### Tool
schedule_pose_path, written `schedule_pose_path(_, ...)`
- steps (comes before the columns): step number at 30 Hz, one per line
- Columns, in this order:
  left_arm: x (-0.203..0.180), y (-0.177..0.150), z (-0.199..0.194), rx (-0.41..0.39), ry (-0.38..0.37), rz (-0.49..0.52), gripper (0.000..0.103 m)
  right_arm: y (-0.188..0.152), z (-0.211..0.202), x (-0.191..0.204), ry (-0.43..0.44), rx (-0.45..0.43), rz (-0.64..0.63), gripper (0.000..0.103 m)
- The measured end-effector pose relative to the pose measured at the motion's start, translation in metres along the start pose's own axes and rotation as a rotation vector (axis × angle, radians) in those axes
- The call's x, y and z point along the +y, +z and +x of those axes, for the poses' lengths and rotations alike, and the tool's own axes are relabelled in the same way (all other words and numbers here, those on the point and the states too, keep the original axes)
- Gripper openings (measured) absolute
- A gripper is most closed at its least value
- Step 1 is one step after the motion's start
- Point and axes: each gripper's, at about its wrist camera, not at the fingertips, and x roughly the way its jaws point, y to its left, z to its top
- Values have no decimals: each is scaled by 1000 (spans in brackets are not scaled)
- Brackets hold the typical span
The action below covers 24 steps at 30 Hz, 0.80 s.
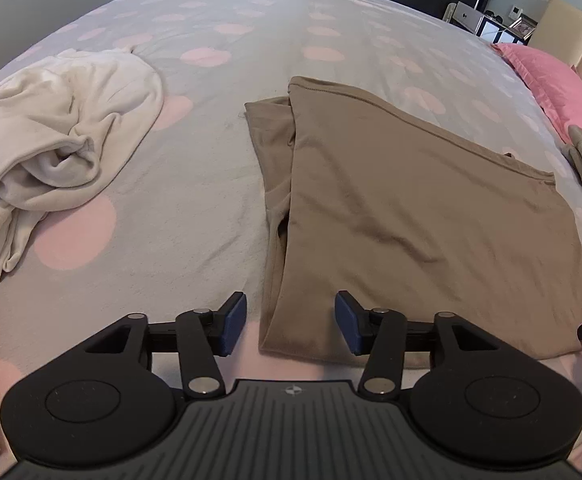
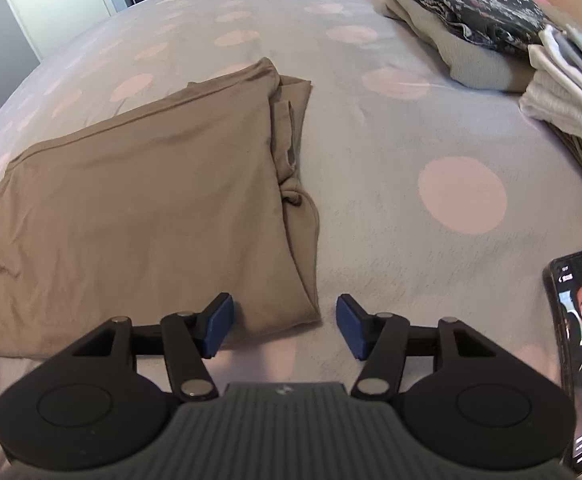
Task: Fold clothes
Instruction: 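Move both tools to the tan top's folded end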
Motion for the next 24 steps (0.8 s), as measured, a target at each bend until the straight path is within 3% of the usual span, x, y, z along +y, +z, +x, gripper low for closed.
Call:
schedule_pose_path(11,-3,-6,14,-7,-6,-17,53,3,7,7,-1,-15,-5,64)
schedule_pose_path(24,-10,-12,15,-31,40,4,54,3,8,6,0,-26,-8,62)
